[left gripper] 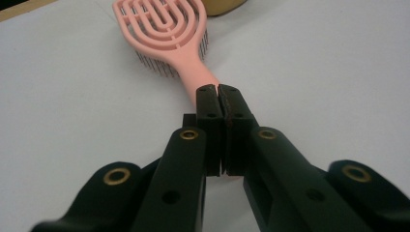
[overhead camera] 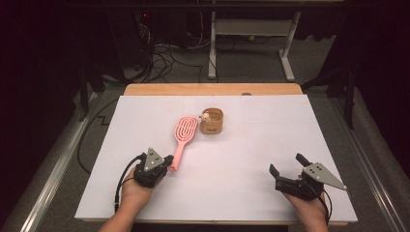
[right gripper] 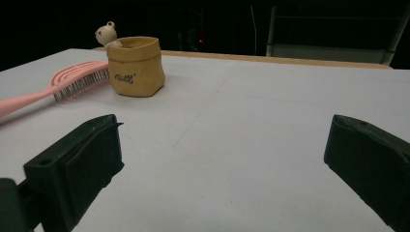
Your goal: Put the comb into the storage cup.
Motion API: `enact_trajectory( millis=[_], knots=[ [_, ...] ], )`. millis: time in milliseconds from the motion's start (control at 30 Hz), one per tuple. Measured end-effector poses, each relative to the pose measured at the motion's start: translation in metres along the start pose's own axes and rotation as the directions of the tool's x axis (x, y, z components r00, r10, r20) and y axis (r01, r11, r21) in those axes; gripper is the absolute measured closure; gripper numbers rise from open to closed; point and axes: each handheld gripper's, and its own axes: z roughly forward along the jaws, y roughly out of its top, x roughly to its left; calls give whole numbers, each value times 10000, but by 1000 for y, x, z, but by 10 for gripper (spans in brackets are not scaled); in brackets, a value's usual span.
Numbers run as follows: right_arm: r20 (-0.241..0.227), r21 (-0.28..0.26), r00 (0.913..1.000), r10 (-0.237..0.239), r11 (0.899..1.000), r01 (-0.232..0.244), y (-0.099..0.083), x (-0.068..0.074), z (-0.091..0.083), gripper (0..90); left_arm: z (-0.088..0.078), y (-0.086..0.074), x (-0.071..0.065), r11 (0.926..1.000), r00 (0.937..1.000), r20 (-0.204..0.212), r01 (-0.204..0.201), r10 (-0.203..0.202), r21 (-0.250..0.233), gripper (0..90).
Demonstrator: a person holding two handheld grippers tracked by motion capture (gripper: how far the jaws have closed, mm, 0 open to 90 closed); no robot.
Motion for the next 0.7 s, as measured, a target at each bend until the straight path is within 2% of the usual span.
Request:
enact_trajectory(
  millis=[167,267,300,333,433,467,500,633,700],
  knots=[
    [9,-2,10000,-12,10000,12,0,0,0,7,0,1,2,9982,9987,151,493,-489,-332,783],
    [2,14,10000,-5,10000,5,0,0,0,7,1,2,1,9979,9983,224,542,-534,-358,744],
    [-1,14,10000,-26,10000,26,0,0,0,7,4,2,1,9962,9966,202,809,-803,-320,607],
    [1,20,10000,-26,10000,26,0,0,0,7,6,2,1,9950,9951,225,967,-962,-253,542],
    [7,23,10000,-32,10000,32,0,0,1,7,11,2,1,9930,9929,226,1173,-1170,-110,407],
    [5,30,10000,-44,10000,44,0,1,1,7,16,2,0,9916,9915,156,1289,-1290,119,373],
    [5,30,10000,-44,10000,44,0,1,1,7,16,2,0,9916,9915,156,1289,-1290,119,359],
    [18,39,10000,-46,10000,46,0,1,1,7,26,1,-5,9889,9919,-29,1266,-1268,780,338],
    [12,49,10000,-52,10000,52,0,1,1,7,30,1,-8,9870,9928,-40,1196,-1199,1071,364]
  ],
)
